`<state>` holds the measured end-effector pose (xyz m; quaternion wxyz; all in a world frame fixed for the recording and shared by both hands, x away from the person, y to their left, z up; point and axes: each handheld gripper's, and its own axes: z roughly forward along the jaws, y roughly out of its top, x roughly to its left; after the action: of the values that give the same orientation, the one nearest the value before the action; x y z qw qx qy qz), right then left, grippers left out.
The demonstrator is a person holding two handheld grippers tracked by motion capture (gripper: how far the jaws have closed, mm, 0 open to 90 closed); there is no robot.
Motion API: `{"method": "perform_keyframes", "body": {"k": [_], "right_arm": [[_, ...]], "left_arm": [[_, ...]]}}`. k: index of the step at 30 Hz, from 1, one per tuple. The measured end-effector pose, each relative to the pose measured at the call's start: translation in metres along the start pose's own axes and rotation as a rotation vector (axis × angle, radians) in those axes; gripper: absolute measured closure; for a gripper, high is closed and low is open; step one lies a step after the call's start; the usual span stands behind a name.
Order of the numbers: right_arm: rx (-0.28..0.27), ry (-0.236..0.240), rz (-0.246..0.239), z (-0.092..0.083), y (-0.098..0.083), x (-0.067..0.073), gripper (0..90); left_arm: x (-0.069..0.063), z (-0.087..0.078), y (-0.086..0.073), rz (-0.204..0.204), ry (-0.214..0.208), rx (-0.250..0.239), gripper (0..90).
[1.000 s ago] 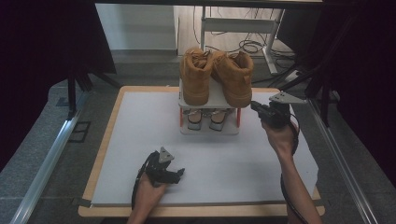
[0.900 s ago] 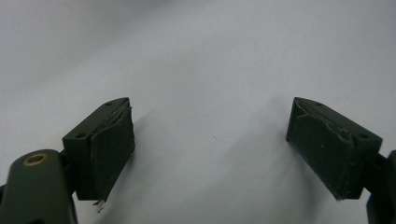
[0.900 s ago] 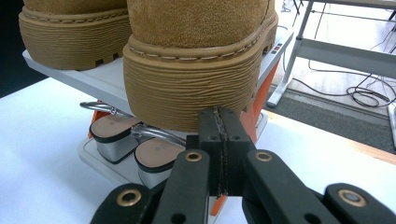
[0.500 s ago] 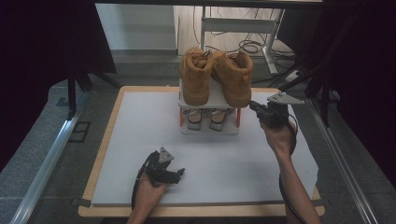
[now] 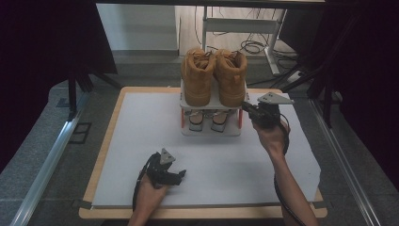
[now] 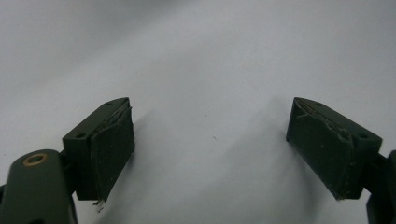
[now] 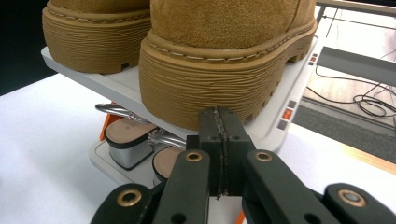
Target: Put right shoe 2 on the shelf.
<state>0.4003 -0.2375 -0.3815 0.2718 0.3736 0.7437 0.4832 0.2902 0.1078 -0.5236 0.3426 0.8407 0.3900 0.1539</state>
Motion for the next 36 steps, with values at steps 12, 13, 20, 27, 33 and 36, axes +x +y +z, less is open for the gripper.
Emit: {"method": "perform_keyframes", "body": {"k": [12,13,20,27,33,36], "right_arm": [[0.004,0.016,-0.003,0.013,0.006,0.008,89.6],[0.004,0.016,-0.005,0.014,0.007,0.009,89.6],[0.005,0.020,-0.004,0.018,0.008,0.012,89.6],[0.008,0.024,0.000,0.020,0.009,0.013,89.6],[0.009,0.026,0.001,0.020,0.009,0.013,88.3],[0.006,0.030,-0.002,0.019,0.009,0.014,86.2]], "left_arm": [[0.000,0.000,0.000,0.001,0.000,0.001,15.0],[0.000,0.000,0.000,0.001,0.000,0.001,15.0],[0.000,0.000,0.000,0.001,0.000,0.001,15.0],[0.000,0.000,0.000,0.001,0.000,0.001,15.0],[0.000,0.000,0.000,0.003,0.000,0.002,15.0],[0.000,0.000,0.000,0.003,0.000,0.003,15.0]]}}
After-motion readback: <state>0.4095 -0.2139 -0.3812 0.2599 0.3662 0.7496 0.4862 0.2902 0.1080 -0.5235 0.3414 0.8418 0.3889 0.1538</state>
